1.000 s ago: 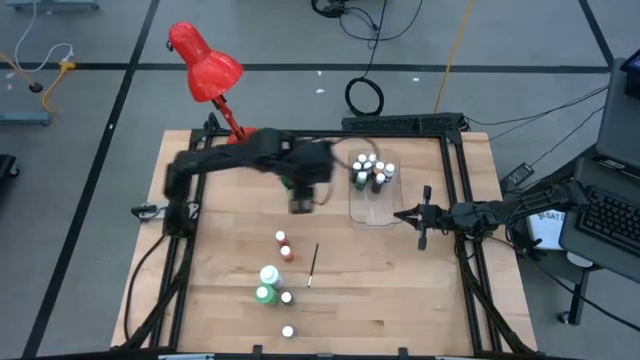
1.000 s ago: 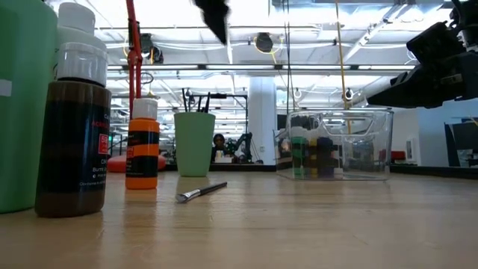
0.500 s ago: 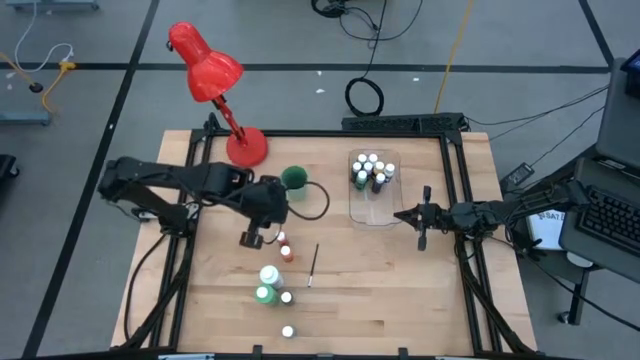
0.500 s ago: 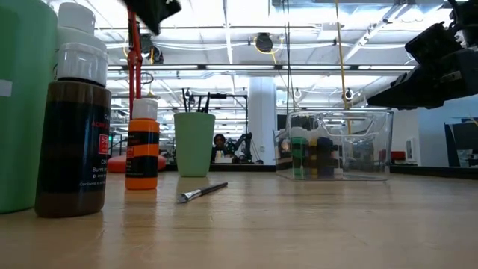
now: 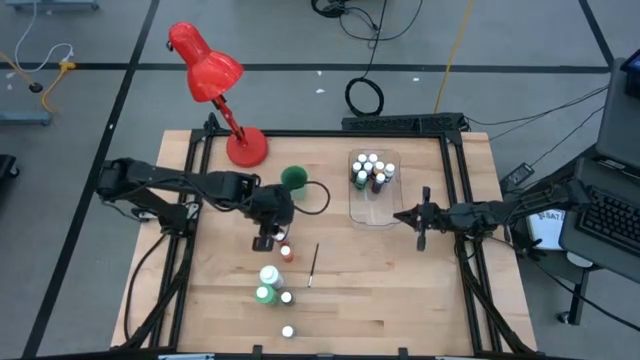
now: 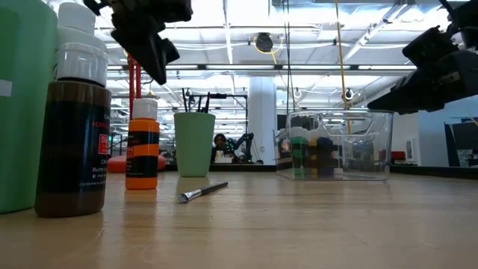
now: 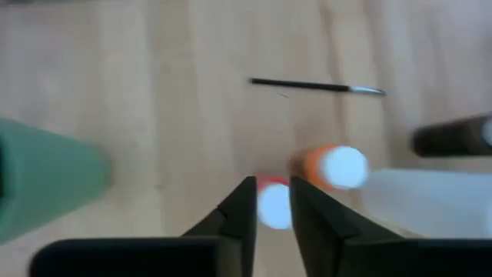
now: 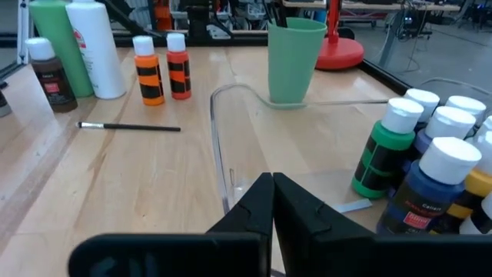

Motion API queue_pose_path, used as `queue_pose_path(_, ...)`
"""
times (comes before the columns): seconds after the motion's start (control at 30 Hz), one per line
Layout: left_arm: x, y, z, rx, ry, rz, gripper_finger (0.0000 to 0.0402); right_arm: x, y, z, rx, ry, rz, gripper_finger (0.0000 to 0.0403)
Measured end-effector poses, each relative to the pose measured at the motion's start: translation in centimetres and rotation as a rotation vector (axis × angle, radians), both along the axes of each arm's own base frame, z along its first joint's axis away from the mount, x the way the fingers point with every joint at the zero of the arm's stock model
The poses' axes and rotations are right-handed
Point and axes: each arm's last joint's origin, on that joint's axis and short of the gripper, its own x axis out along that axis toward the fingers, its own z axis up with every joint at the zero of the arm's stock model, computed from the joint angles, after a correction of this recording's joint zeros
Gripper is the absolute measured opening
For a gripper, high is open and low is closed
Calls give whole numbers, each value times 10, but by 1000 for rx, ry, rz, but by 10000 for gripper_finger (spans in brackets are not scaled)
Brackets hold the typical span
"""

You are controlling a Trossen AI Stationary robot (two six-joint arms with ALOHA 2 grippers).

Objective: Pick & Place Paint Supplies
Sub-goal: Put the red paint bottle into the transparent bin

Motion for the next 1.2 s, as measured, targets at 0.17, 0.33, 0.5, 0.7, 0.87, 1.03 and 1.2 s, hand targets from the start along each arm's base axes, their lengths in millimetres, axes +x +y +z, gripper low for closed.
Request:
queue_pose_path(0.17,-2,-3,-7,-30,20,0,144,1,0,-2,-4,19,-1,4)
queue_pose_path(0.33,-4,-2,-15,-30,39,6,212,1,0,-2,-15,23,2,4)
queue_pose_path(0.5,-2,-2,-27,-29,-3,-1,271,1,0,-2,-35,27,8,4)
queue_pose_path(0.7,-6,-3,-43,1,4,-61,308,1,0,-2,-36,25,8,4)
queue_pose_path(0.87,-12,-3,-54,5,38,-68,302,1,0,-2,-35,26,8,4)
queue_pose_path(1.03,-11,-3,-55,14,25,-84,278,1,0,-2,-34,26,7,4)
queue_pose_path(1.2,-8,-3,-54,15,-16,-86,254,1,0,-2,-33,25,7,4)
